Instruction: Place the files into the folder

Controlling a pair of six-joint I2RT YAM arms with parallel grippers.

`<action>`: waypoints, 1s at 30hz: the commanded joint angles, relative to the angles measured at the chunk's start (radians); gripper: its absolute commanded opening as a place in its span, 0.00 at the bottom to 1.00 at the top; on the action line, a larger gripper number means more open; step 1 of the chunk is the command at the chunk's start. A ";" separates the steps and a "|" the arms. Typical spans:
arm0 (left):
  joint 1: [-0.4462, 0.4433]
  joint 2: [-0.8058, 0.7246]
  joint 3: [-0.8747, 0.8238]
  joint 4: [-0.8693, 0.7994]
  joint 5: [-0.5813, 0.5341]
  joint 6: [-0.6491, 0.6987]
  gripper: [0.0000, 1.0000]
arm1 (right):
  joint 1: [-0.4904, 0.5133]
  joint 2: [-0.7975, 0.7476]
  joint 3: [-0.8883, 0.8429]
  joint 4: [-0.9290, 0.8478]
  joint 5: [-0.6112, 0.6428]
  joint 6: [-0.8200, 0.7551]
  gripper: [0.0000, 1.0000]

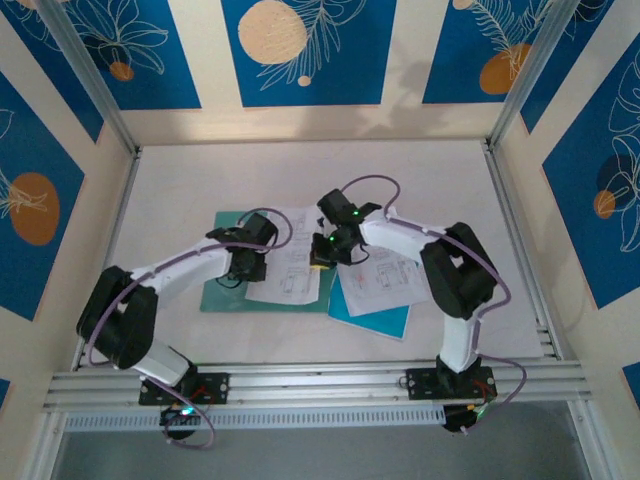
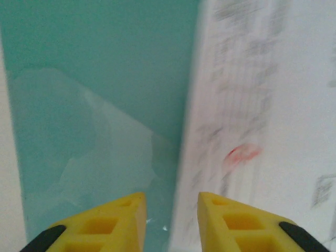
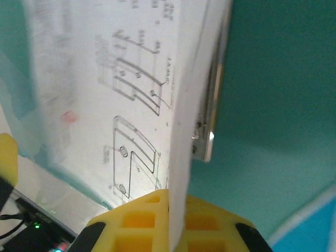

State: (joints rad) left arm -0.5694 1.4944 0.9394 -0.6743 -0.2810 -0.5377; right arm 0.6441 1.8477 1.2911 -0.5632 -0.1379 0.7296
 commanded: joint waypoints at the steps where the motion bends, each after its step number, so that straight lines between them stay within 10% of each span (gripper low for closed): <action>1: 0.074 -0.083 -0.052 -0.036 0.048 -0.063 0.33 | -0.032 -0.101 -0.026 -0.068 0.082 -0.121 0.00; 18: 0.510 -0.208 -0.251 0.008 0.152 -0.090 0.18 | -0.029 -0.303 -0.150 -0.061 0.175 -0.256 0.00; 30: 0.580 -0.195 -0.290 0.041 0.167 -0.085 0.03 | 0.069 -0.251 -0.090 -0.072 0.206 -0.223 0.00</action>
State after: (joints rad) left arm -0.0029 1.2972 0.6701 -0.6407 -0.1326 -0.6228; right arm 0.6979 1.5898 1.1728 -0.6197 0.0544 0.4915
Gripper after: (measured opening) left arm 0.043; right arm 0.065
